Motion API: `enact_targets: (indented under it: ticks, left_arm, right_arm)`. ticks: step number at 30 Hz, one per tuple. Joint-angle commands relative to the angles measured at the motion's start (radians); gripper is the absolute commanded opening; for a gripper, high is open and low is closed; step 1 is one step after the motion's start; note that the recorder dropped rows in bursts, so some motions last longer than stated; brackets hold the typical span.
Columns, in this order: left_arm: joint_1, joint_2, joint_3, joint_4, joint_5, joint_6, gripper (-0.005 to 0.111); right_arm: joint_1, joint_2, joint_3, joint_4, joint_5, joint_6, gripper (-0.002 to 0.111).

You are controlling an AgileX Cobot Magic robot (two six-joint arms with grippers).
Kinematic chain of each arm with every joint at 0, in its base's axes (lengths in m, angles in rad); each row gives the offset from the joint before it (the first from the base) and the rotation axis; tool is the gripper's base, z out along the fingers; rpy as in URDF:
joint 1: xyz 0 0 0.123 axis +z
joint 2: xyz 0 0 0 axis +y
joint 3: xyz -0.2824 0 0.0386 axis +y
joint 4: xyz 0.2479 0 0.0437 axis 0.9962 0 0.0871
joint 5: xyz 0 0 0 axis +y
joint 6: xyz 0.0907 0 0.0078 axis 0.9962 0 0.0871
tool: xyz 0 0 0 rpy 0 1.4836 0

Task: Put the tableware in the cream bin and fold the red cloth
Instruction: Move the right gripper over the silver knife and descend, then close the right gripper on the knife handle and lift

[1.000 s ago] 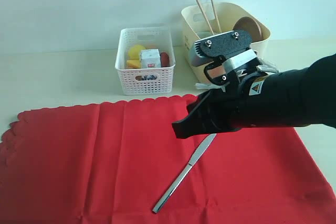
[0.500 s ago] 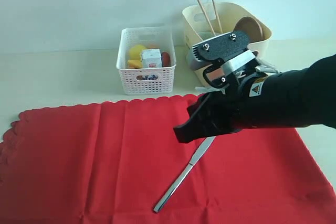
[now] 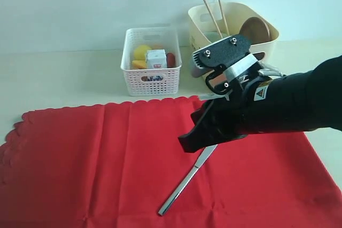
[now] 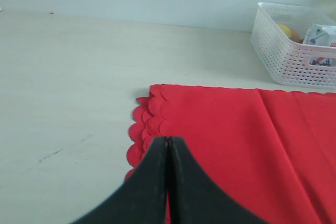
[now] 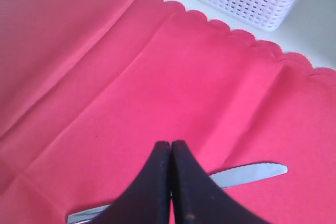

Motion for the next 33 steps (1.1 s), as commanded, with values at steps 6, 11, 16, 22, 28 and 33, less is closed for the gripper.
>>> enact_targets:
  ticks: [6, 11, 16, 22, 28, 33]
  left_arm:
    - [-0.005, -0.006, 0.0, 0.0, -0.008, -0.004, 0.001]
    - [-0.005, -0.006, 0.0, 0.0, -0.008, -0.004, 0.001]
    - [-0.005, -0.006, 0.0, 0.0, -0.008, -0.004, 0.001]
    - [-0.005, -0.006, 0.0, 0.0, -0.008, -0.004, 0.001]
    - [-0.005, -0.006, 0.0, 0.0, -0.008, -0.004, 0.001]
    - [-0.005, -0.006, 0.0, 0.0, -0.008, -0.004, 0.001]
  right_arm:
    - [-0.001, -0.009, 0.003, -0.053, 0.064, 0.034, 0.0]
    - [-0.05, 0.049, -0.058, -0.05, 0.212, 0.061, 0.006]
    - [-0.057, 0.216, -0.163, -0.05, 0.363, 0.082, 0.03]
    - [-0.057, 0.371, -0.284, -0.059, 0.444, 0.19, 0.049]
    - [-0.057, 0.458, -0.409, -0.198, 0.58, 0.426, 0.049]
    - [-0.057, 0.512, -0.449, -0.253, 0.645, 0.582, 0.049]
